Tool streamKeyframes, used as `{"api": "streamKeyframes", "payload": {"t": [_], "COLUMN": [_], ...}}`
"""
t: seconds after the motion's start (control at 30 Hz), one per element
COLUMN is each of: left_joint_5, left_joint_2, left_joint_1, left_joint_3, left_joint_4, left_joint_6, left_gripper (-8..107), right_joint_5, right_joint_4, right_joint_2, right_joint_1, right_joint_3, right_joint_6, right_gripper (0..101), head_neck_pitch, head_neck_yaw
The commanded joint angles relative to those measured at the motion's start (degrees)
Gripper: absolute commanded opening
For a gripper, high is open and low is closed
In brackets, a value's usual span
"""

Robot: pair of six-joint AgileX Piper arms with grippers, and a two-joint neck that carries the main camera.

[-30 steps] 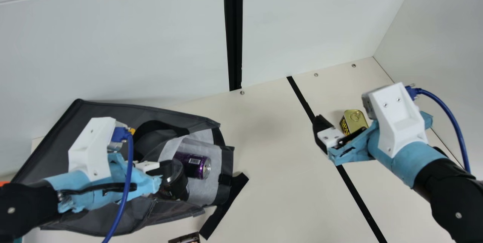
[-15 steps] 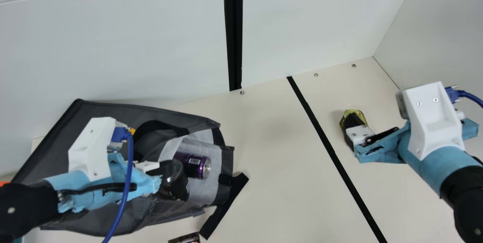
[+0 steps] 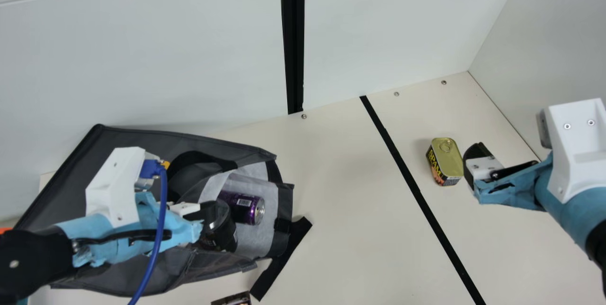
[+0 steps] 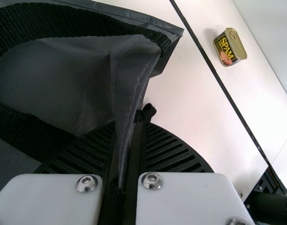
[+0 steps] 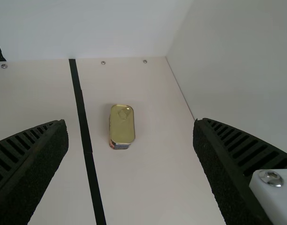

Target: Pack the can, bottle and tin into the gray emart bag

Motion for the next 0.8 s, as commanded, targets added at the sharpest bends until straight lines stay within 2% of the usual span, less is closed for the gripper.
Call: {"api": "streamKeyframes", "payload": {"t": [0.0,0.4,0.77], "left_joint_5": [0.0,0.0,0.0], "left_joint_2": [0.0,0.0,0.0], "left_joint_1": [0.0,0.0,0.0], "left_joint_3": [0.0,0.0,0.0], "left_joint_4": [0.0,0.0,0.0], "left_joint_6": [0.0,0.0,0.0], "left_gripper": [10,10,10], "right_joint_5": [2.2,12.0,18.5], "right_joint_4": [-1.0,-4.1,-5.1], "right_joint_2": [0.1,0.6,0.7], "right_joint_1": [0.2,2.1,3.9], "right_joint_3": [-1.3,-8.3,-13.0], "right_joint_6": [0.9,3.7,4.2], "right_gripper": [91,91,91], "head_neck_pitch": [-1.3,-1.3,-1.3], "head_neck_yaw": [0.0,0.0,0.0]}}
